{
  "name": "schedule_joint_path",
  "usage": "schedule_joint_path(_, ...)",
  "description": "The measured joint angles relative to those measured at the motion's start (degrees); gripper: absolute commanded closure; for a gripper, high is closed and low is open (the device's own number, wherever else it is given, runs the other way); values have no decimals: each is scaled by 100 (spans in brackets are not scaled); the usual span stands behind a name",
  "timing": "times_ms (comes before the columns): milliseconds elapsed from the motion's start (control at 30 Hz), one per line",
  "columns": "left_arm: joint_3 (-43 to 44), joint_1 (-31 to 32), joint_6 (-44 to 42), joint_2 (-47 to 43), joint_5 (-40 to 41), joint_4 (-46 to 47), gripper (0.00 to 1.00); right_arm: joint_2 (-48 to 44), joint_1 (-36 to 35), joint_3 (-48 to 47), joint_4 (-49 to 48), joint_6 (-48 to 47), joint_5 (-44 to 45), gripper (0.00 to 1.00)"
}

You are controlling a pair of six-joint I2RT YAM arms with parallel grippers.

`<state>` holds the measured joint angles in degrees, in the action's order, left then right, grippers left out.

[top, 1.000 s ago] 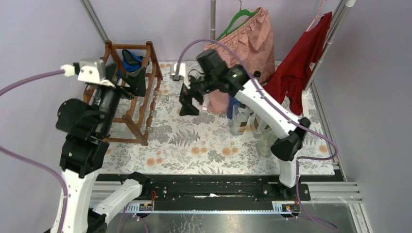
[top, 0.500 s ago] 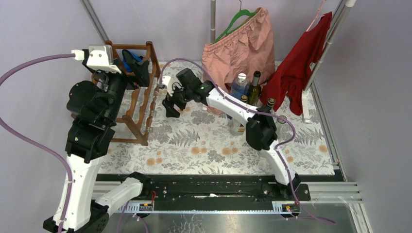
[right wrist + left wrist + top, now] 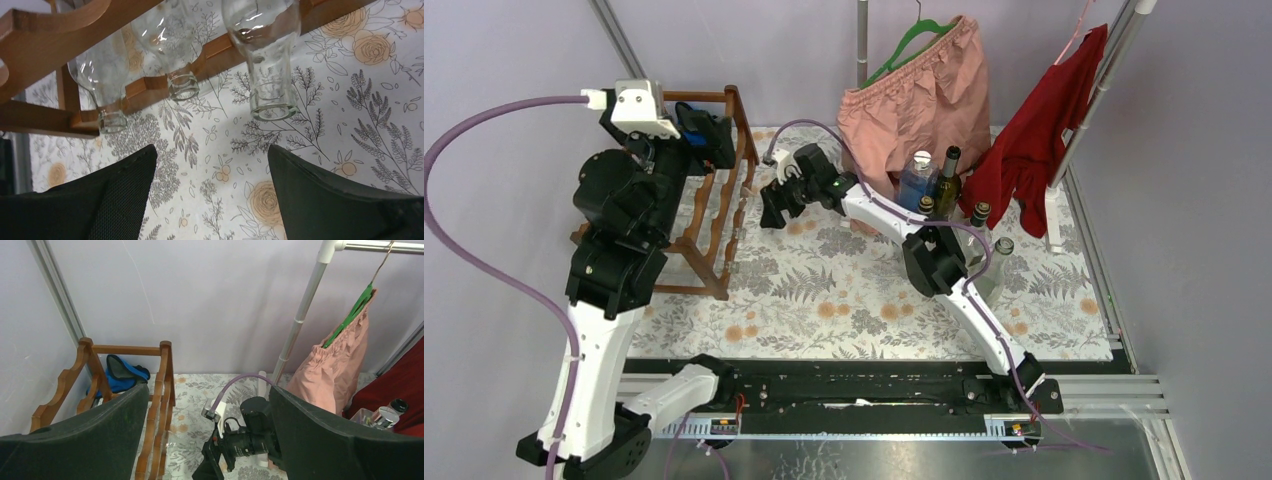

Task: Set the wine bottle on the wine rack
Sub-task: Move the wine rack to the corner of the board.

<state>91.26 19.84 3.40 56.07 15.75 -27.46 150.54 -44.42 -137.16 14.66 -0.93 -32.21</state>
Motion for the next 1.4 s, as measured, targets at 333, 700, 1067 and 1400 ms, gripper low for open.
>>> schedule_joint_path(333,269,0,-13,584,127,-264,6,417,208,11,-1508,2041,-409,14)
schedule_joint_path(700,1679,-1228,693,2277,-87,-1558,7,798,251,247,-2028,2830,-444,11)
schedule_joint_path(1067,1521,-2302,640,3816,-614,-1792,19,688,367,605,-2199,2896,-658,12)
schedule_joint_path(1400,1480,-2586,361,4439,-1233,-1956,40,535,435,951,-2455,3174,-807,12)
